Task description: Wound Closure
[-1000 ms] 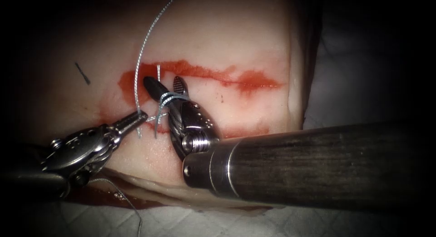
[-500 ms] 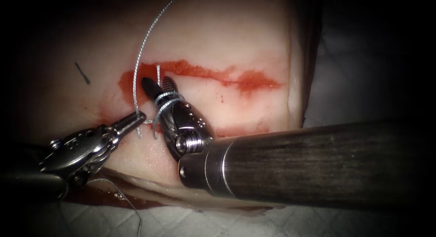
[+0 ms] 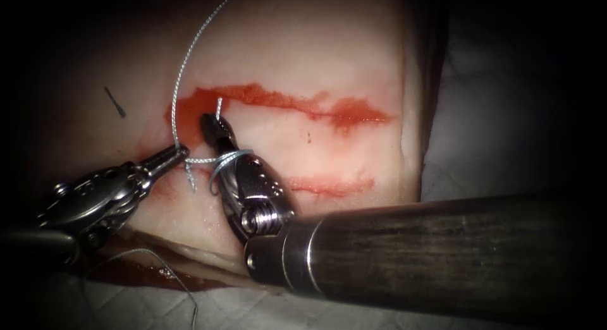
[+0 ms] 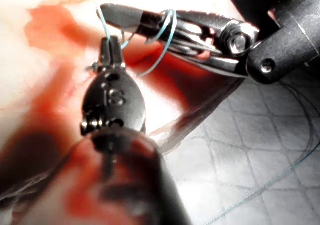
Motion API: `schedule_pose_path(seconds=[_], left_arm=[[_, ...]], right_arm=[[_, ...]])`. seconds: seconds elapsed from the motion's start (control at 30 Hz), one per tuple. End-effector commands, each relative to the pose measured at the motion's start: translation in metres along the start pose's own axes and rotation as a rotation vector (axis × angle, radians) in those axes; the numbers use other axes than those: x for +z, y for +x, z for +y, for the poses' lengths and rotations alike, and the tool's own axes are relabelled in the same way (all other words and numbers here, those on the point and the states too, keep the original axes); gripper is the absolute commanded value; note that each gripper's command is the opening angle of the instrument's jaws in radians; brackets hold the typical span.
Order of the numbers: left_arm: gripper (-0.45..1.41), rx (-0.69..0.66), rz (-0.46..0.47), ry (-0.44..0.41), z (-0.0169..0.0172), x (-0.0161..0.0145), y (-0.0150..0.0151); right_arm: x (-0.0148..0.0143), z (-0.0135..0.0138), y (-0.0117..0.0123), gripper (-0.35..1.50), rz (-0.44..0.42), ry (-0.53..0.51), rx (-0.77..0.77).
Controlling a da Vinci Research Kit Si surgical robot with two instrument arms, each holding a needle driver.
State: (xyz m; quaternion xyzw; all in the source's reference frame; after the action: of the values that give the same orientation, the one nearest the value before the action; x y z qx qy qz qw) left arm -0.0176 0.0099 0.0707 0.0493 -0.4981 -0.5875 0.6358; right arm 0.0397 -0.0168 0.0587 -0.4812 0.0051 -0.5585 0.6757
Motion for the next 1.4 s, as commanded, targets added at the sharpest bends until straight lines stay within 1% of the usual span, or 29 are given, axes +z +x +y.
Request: schedule_pose_path(seconds=[0.03,0.13,0.2,0.3,0.33,0.37,0.4,0.43,0.5,0.57,0.6,0.7,0.73,0.83,1.0,1.13,1.2,1.4], left_arm=[[-0.45,-0.004,0.002,-0.003,0.0003,0.0008,0.0000],[-0.45,-0.010,0.005,-0.008,0.0019,0.0016,-0.0014],[-0.45,-0.012,0.010,-0.011,0.0031,0.0024,-0.0023],[-0.45,-0.012,0.010,-0.011,0.0052,0.0043,-0.0033],[-0.45,-0.006,0.009,-0.011,0.0055,0.0046,-0.0034],[-0.45,-0.005,0.008,-0.013,0.0056,0.0050,-0.0033],[-0.45,-0.005,0.007,-0.014,0.0056,0.0051,-0.0033],[-0.45,-0.007,0.007,-0.017,0.0055,0.0054,-0.0034],[-0.45,-0.003,0.008,-0.019,0.0056,0.0059,-0.0039],[-0.45,0.007,0.010,-0.020,0.0059,0.0063,-0.0044],[-0.45,0.011,0.012,-0.020,0.0063,0.0068,-0.0049],[-0.45,0.035,0.017,-0.022,0.0068,0.0077,-0.0060],[-0.45,0.042,0.022,-0.025,0.0068,0.0081,-0.0069],[-0.45,0.059,0.021,-0.025,0.0068,0.0090,-0.0088],[-0.45,0.066,0.018,-0.033,0.0073,0.0104,-0.0108],[-0.45,0.074,0.014,-0.039,0.0082,0.0114,-0.0110],[-0.45,0.071,0.014,-0.043,0.0088,0.0123,-0.0117],[-0.45,0.084,0.013,-0.050,0.0098,0.0143,-0.0132]], right_arm=[[0.0002,-0.0001,0.0010,-0.35,0.015,-0.028,-0.022],[-0.0003,-0.0008,0.0018,-0.35,0.050,-0.075,-0.079],[-0.0006,-0.0014,0.0020,-0.35,0.095,-0.085,-0.118],[-0.0012,-0.0022,0.0026,-0.35,0.103,-0.096,-0.198],[-0.0013,-0.0023,0.0026,-0.35,0.111,-0.112,-0.206],[-0.0014,-0.0024,0.0026,-0.35,0.136,-0.156,-0.230],[-0.0014,-0.0024,0.0026,-0.35,0.137,-0.183,-0.237],[-0.0017,-0.0022,0.0026,-0.35,0.139,-0.236,-0.262],[-0.0021,-0.0019,0.0026,-0.35,0.139,-0.293,-0.285],[-0.0025,-0.0016,0.0025,-0.35,0.117,-0.301,-0.304],[-0.0030,-0.0014,0.0022,-0.35,0.083,-0.313,-0.324],[-0.0038,-0.0019,0.0016,-0.35,0.072,-0.326,-0.350],[-0.0043,-0.0025,0.0013,-0.35,0.079,-0.328,-0.400],[-0.0052,-0.0031,0.0004,-0.35,0.108,-0.317,-0.474],[-0.0063,-0.0028,-0.0006,-0.35,0.115,-0.324,-0.492],[-0.0067,-0.0023,-0.0003,-0.35,0.127,-0.371,-0.518],[-0.0070,-0.0021,0.0002,-0.35,0.137,-0.406,-0.530],[-0.0068,-0.0005,0.0022,-0.35,0.156,-0.442,-0.546]])
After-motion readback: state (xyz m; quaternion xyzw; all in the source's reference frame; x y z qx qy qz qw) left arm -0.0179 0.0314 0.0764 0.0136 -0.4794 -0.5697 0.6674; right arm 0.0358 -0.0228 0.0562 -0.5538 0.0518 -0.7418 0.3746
